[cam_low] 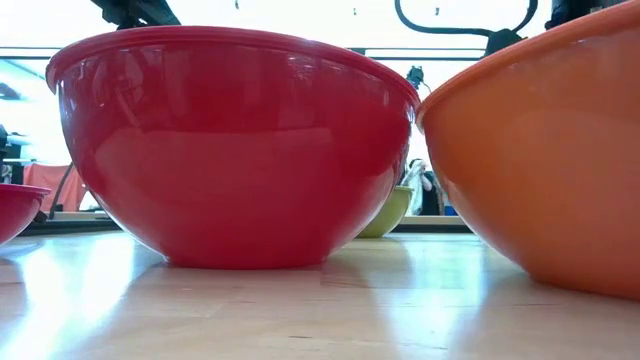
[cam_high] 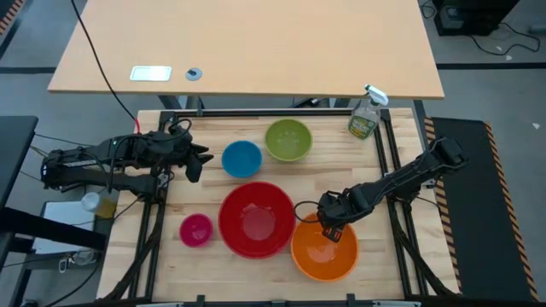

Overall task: Nest bowls inside each other
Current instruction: Stack the orange bowl on top of the red bowl

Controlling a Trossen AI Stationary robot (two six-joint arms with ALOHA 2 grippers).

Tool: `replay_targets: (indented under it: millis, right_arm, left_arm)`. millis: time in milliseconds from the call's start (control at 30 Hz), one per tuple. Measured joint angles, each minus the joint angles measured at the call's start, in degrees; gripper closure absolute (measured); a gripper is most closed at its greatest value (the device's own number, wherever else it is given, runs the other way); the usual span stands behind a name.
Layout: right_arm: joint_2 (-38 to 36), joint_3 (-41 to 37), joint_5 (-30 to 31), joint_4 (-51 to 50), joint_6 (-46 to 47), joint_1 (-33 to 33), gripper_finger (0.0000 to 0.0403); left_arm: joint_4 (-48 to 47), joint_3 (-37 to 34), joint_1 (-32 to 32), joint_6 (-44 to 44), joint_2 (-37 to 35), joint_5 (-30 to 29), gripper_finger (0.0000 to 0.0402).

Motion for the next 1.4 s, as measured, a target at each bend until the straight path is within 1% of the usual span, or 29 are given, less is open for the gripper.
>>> replay_targets:
  millis: [100,167,467,667,867,1067,1267,1400]
  right_arm:
    - [-0.18,0.22,-1.07,0.53,0.91,-0.19,0.038]
    - [-0.17,0.21,-1.67,0.57,1.1,-0.36,0.0387]
    - [-0.61,0.1,-3.85,0.2,1.47,-0.44,0.0386]
    - [-3.83,-0.21,-2.55,-1.08,1.3,-0.5,0.0387]
    - [-6.24,-0.27,-3.14,-2.71,1.28,-0.57,0.0387]
    - [-9.87,-0.26,-7.85,-2.04,-0.2,-0.57,0.0387]
    - [-13.81,-0.19,-7.66,-0.35,0.32,-0.81,0.0387]
    - [-15.49,-0.14,-7.72,3.75,1.97,-2.92,0.0387]
  left_arm:
    - [0.0,0.0,0.0,-0.23,0.0,0.0,0.0228]
    - [0.0,0.0,0.0,-0.47,0.0,0.0,0.0228]
    - [0.0,0.0,0.0,-0.77,0.0,-0.01,0.0228]
    - [0.06,-0.01,-0.02,-0.67,0.0,-1.61,0.0228]
    - [1.48,-0.02,-0.02,0.36,0.0,-2.05,0.0228]
    - [1.57,-0.02,-0.02,1.47,0.0,-2.19,0.0228]
    - [1.92,-0.02,-0.02,1.85,0.0,-2.19,0.0228]
    - [1.95,-0.02,-0.02,1.85,0.0,-2.19,0.0228]
